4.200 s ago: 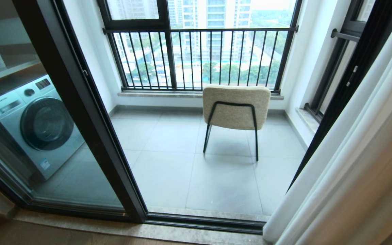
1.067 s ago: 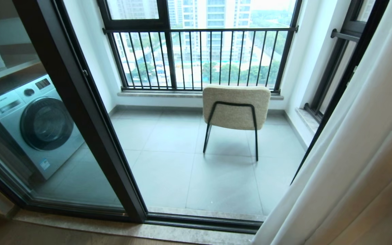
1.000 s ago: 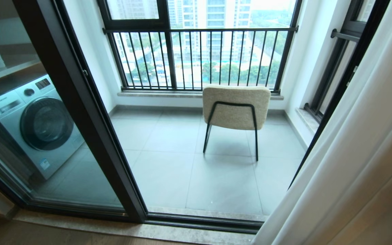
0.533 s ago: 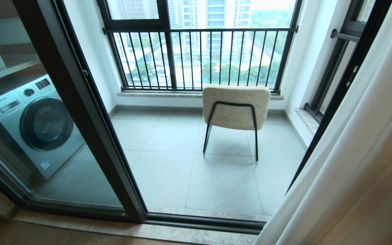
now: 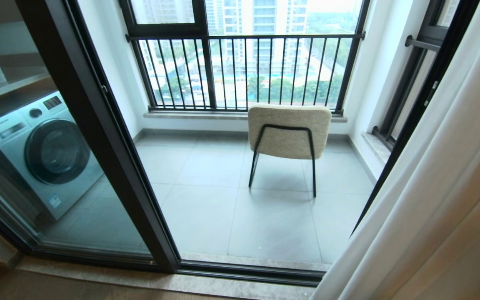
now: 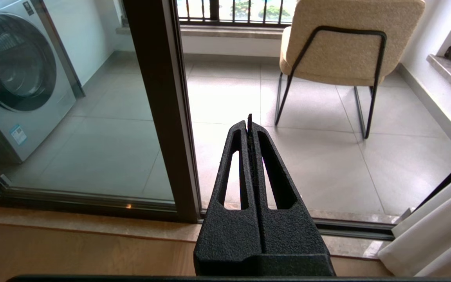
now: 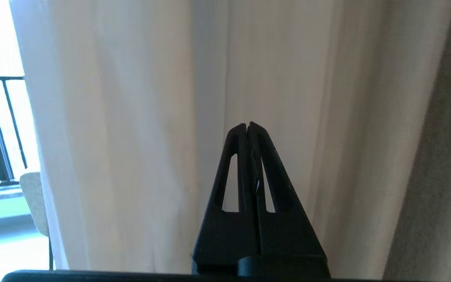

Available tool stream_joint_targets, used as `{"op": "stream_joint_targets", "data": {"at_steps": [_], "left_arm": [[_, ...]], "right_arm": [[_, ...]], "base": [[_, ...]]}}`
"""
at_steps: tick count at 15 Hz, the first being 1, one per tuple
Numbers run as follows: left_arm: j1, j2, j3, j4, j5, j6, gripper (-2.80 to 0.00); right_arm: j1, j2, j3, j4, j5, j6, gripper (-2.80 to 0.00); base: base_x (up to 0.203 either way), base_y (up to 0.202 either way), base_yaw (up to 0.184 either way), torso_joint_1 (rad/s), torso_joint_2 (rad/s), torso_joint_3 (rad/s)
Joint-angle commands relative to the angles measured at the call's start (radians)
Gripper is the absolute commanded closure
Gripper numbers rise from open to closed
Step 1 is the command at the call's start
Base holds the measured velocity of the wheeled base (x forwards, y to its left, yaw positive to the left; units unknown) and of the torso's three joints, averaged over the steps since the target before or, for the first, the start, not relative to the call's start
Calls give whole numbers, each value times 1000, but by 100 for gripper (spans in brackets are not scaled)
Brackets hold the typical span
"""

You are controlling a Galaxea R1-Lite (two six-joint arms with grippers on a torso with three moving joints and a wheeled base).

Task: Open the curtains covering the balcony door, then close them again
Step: Close the inner curtains on both sides

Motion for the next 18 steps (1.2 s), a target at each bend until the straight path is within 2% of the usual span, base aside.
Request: {"op": "stream_joint_targets", "data": {"at_steps": [1,4,7,9,12,14,16,18], "left_arm": [[-1,0,0,0,0,-1,0],[0,0,0,-1,0,-1,0],[-1,0,0,0,0,-1,0],[-1,0,0,0,0,-1,0],[-1,0,0,0,0,-1,0],[0,0,0,0,0,-1,0],[0,0,0,0,0,-1,0],[0,0,0,0,0,-1,0]], "right_arm": [[171,2,3,7,-106,-69,0],[448,-14,5,60,-293,-175,0],[737,-101,6,189,-473,-269,0],[854,-223,14,326,-555,-326,0],[921,-374,56,497,-582,-354,0],[938,-461,89,610,-583,-355,0],[926,-505,139,653,-575,-350,0],[903,-549,175,664,-536,-348,0]], "base": [[0,0,0,0,0,0],[0,0,0,0,0,0],[0,0,0,0,0,0],[0,0,0,0,0,0],[0,0,0,0,0,0],[0,0,0,0,0,0],[0,0,0,0,0,0],[0,0,0,0,0,0]]}}
